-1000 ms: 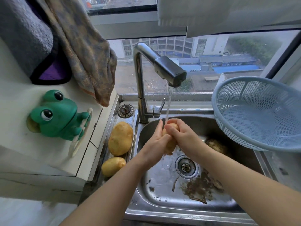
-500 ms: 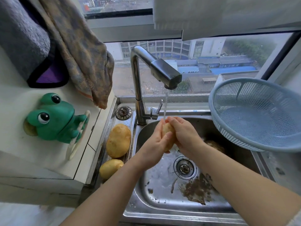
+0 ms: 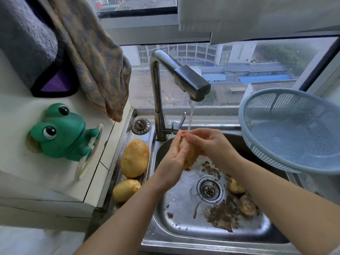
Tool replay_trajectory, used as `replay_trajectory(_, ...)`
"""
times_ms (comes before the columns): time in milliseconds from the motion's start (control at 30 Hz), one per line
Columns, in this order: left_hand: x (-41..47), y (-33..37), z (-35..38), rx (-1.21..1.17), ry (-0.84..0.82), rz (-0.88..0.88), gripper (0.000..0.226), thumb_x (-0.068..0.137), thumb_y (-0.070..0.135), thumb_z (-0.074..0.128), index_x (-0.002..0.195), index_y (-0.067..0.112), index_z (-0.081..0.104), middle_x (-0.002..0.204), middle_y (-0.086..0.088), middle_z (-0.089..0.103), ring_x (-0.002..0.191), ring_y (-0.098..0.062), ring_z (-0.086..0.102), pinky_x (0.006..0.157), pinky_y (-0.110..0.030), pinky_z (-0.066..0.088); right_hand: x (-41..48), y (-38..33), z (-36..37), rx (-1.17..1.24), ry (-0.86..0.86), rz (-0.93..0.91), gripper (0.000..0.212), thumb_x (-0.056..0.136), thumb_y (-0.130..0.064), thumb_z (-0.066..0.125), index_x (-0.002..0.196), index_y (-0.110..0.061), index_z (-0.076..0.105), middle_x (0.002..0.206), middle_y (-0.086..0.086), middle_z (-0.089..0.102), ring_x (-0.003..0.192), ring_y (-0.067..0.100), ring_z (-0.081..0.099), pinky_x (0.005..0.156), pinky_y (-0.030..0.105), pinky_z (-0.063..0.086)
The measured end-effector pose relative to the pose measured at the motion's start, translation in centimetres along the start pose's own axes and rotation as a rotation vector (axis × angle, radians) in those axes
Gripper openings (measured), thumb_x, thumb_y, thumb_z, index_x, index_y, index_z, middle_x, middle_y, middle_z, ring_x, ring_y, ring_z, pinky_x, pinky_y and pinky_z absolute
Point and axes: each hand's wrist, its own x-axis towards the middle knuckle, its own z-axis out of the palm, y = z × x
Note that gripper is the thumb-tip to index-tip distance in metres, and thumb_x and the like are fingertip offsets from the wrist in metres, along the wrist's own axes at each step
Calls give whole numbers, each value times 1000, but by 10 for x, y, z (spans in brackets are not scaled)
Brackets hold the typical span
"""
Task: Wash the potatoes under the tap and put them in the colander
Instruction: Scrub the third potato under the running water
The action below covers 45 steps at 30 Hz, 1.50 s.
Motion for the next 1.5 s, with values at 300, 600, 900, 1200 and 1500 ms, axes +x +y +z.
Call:
replay_trajectory(300, -3, -9, -6, 102, 25, 55, 59, 100, 37, 45, 152, 36, 16, 145, -2, 40, 130, -16, 48, 111, -36, 40, 2, 8, 14, 403, 241, 184, 18, 80, -21, 69, 81, -4, 72, 84, 13, 71, 80, 25, 67, 79, 39, 58)
replay_trajectory(600, 0, -5, -12, -382, 215, -120, 26, 104, 31, 34, 116, 22, 55, 107, -14, 63, 77, -25, 67, 51, -25, 49, 5, 12, 26, 67, 197, 106, 30, 103, -31, 39, 96, -20, 66, 100, 5, 70, 96, 20, 64, 85, 39, 53)
replay_trajectory(900, 11, 5, 0, -470, 290, -331, 40, 102, 44, 36, 102, 16, 64, 71, -3, 65, 58, -13, 59, 50, -25, 42, -1, 20, 42, -383, 195, -312, 23, 85, -27, 72, 103, -24, 59, 88, -16, 62, 80, -10, 60, 70, 5, 45)
replay_trajectory(1200, 4, 6, 13, 52, 367, 51, 30, 105, 31, 29, 98, 13, 52, 75, -10, 59, 54, -14, 59, 43, -22, 44, 6, 4, 42, 219, 325, 119, 37, 101, -27, 42, 76, -13, 64, 70, 5, 65, 59, 20, 60, 39, 24, 42)
replay_trajectory(1500, 7, 6, 2, 236, 392, 103, 29, 106, 25, 28, 90, 18, 51, 79, 4, 55, 70, -1, 54, 57, -9, 41, -8, 13, 40, -130, 178, -21, 23, 96, -31, 56, 115, -18, 54, 95, -2, 61, 88, 16, 63, 73, 35, 56)
